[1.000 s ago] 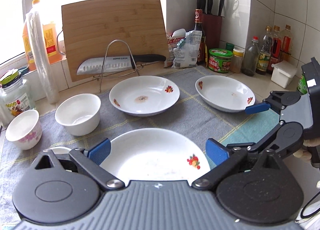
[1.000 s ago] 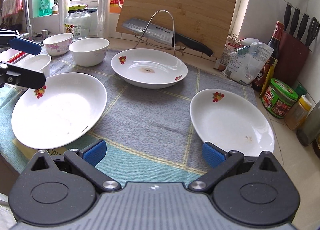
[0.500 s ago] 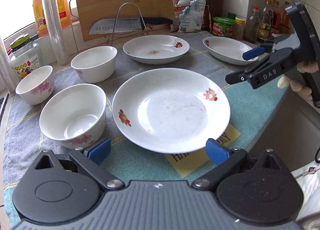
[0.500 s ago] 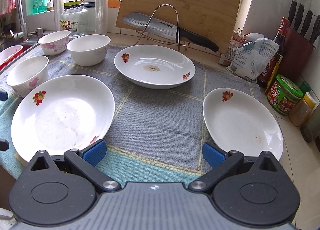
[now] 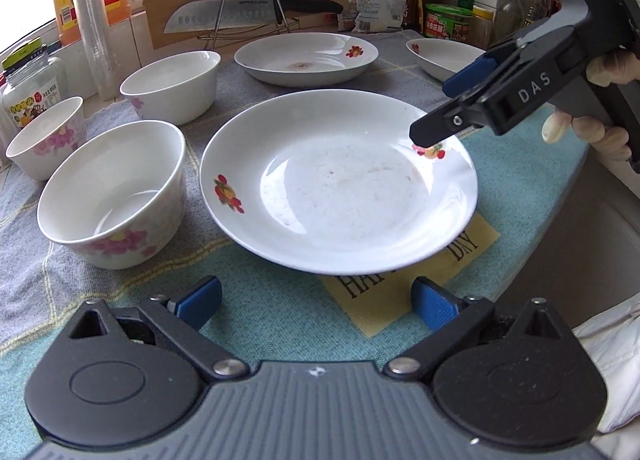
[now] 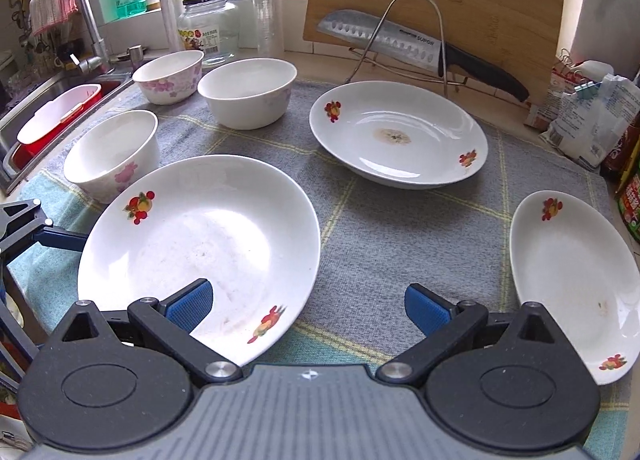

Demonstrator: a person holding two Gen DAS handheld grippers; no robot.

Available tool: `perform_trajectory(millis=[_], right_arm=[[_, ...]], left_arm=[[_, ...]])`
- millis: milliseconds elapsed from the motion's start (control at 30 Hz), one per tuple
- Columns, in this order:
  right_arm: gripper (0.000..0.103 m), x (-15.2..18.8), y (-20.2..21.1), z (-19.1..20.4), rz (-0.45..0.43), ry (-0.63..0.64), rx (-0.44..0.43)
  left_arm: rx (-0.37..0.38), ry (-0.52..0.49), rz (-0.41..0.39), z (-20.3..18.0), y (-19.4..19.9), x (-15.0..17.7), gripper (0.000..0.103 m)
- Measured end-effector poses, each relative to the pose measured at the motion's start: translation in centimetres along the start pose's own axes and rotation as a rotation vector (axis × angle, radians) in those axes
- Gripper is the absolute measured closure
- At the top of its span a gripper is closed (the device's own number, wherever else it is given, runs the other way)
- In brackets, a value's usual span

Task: Organize plates and bowls
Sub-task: 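Grasp the rim of the large white plate with the right gripper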

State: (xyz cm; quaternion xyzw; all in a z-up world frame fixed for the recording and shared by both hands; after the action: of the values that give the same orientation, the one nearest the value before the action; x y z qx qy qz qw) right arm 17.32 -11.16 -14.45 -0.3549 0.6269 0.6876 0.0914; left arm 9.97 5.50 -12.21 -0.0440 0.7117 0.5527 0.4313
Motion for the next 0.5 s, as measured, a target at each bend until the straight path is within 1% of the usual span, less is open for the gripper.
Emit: perform_trajectory(millis=[167,300,433,500], right_arm=[[0.000,0.0,-1.3,0.6,0.039,0.010,-0.071],[0.000,-0.4,-2.3,0.8,0.059,0.019,-0.112],[0.000,-0.8,-3.2,1.0,0.080,0.028,-0.133],[0.000,-1.1,-3.6,1.2,0.079,0.047,-0.125]], left_arm=[[0.006,0.007,-0.005,0.1,-0.6,-0.4,0.002],[0.004,0.009,-0.008,0.2,-0.8,-0.6,0.001],[0.006,0.006,-0.024,0.2,-1.0,-0.7,0.001],[0.008,0.003,-0.030,0.3,-1.1,-0.7,0.000]])
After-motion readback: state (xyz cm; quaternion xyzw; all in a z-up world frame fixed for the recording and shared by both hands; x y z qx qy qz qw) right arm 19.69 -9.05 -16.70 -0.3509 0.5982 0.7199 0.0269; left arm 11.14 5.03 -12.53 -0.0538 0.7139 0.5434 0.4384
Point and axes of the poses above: each gripper's, at about its wrist camera, not at the fingertips, and y roughly against the way its jaws point, z to its left, x to its underside, the point moved 2 cm from there along -y, roughly the way its jaws point, and after that the axes turned 3 degrees about x, right-handed, at the moved point
